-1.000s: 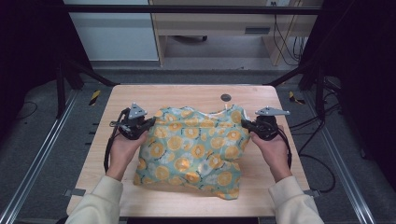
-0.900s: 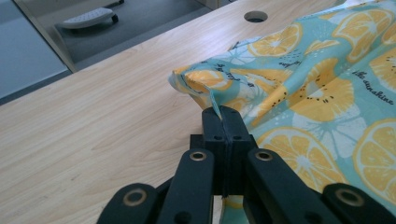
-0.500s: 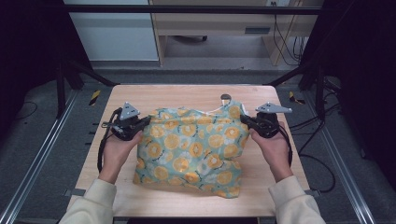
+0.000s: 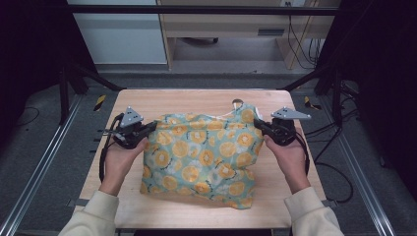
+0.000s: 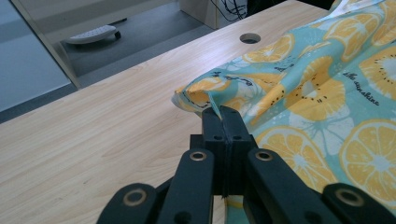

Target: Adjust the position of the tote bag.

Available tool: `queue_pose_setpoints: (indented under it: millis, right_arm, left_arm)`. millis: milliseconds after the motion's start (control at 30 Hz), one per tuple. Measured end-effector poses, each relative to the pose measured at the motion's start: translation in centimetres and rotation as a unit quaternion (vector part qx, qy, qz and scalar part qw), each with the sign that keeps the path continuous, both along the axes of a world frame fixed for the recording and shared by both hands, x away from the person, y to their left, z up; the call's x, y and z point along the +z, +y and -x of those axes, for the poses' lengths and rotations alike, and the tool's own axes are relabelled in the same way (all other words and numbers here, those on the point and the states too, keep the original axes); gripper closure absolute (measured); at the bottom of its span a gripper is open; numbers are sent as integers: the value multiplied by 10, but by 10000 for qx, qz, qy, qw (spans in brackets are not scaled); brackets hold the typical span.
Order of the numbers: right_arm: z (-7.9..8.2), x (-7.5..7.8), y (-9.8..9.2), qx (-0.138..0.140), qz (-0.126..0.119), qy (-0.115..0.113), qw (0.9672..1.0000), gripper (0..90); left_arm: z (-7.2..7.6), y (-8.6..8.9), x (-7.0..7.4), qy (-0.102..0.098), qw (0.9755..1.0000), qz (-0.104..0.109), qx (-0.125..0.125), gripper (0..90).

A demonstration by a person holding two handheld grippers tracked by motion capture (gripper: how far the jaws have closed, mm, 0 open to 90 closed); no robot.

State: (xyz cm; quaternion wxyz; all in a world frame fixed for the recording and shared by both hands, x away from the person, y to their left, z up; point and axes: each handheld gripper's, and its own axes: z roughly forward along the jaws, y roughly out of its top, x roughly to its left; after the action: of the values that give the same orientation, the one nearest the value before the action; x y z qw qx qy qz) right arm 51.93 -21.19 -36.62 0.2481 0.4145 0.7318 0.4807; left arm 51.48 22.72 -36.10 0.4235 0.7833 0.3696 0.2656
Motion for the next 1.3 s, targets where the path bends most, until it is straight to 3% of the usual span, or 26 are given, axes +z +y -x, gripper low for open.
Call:
queue_pose_setpoints:
  millis: [200, 333, 467, 700, 1300]
  right_arm:
    - [11, 9, -1, 71, -43, -234, 9997, 900]
    - [33, 8, -6, 167, -94, -397, 9990, 900]
    - [58, 6, -8, 206, -239, -532, 9981, 900]
    - [78, 7, -6, 276, -210, -707, 9969, 900]
    - [97, 9, -2, 452, -115, -765, 9960, 900]
  left_arm:
    - [13, 3, 3, -134, 9999, 90, -55, 900]
    - [32, 6, 6, -283, 9990, 299, -152, 900]
    - [49, 7, 7, -434, 9984, 311, -160, 900]
    - [72, 14, 6, -530, 9970, 523, -224, 900]
    - [91, 22, 3, -476, 9967, 554, -355, 900]
